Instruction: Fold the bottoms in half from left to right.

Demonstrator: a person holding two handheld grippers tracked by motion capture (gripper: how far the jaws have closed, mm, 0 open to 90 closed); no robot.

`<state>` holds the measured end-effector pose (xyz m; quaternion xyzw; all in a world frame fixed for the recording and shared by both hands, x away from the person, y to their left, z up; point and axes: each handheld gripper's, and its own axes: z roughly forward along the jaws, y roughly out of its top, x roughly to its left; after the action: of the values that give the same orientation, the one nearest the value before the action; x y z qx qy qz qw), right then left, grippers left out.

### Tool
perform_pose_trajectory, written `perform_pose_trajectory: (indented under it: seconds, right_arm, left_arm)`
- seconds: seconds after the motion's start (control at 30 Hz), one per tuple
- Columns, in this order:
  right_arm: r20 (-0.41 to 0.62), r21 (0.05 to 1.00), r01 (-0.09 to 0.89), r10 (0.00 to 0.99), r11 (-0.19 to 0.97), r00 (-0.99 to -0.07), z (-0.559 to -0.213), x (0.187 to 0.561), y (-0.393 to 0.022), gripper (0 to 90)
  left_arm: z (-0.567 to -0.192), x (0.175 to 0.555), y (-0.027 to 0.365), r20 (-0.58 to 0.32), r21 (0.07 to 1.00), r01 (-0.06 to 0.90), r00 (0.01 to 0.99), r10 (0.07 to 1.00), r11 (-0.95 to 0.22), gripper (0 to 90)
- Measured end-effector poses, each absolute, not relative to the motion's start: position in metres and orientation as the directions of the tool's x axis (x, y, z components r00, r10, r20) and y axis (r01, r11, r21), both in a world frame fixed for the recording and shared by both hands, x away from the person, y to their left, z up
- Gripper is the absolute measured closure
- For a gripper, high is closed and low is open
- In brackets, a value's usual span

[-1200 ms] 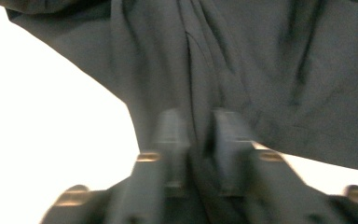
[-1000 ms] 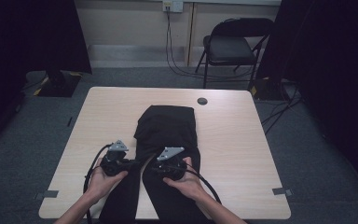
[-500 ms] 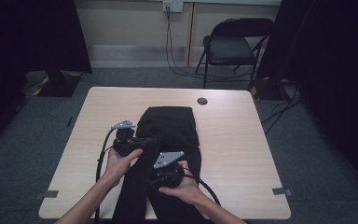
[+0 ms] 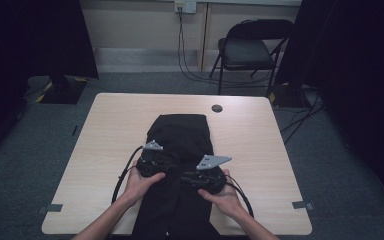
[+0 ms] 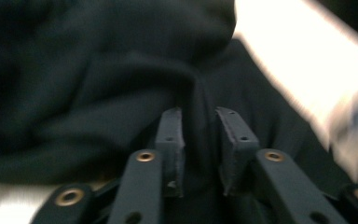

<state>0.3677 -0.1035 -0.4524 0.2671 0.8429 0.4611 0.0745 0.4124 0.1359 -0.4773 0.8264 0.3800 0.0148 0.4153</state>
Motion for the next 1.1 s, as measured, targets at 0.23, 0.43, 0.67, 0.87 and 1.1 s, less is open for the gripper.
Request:
perform_pose_trajectory:
  seconds: [0.23, 0.43, 0.67, 0.87, 1.1]
  right_arm:
    - [0.095, 0.822, 0.445, 0.686, 0.354, -0.721, -0.456, 0.405, -0.137, 62.4]
    - [0.084, 0.825, 0.459, 0.730, 0.331, -0.678, -0.451, 0.448, -0.142, 50.3]
    - [0.098, 0.781, 0.527, 0.769, 0.334, -0.632, -0.471, 0.489, -0.131, 42.9]
    - [0.130, 0.762, 0.559, 0.768, 0.327, -0.627, -0.492, 0.494, -0.125, 40.2]
    - [0.046, 0.763, 0.518, 0.767, 0.387, -0.640, -0.488, 0.489, -0.118, 57.2]
  left_arm:
    - [-0.455, 0.405, 0.157, -0.245, 0.733, 0.567, 0.736, 0.631, -0.376, 51.0]
    - [-0.436, 0.428, 0.193, -0.223, 0.804, 0.529, 0.693, 0.686, -0.273, 63.1]
    - [-0.447, 0.476, 0.186, -0.217, 0.799, 0.551, 0.636, 0.741, -0.240, 52.8]
    - [-0.475, 0.488, 0.165, -0.162, 0.733, 0.579, 0.659, 0.735, -0.357, 50.1]
    - [-0.479, 0.484, 0.161, -0.109, 0.751, 0.551, 0.646, 0.755, -0.363, 67.1]
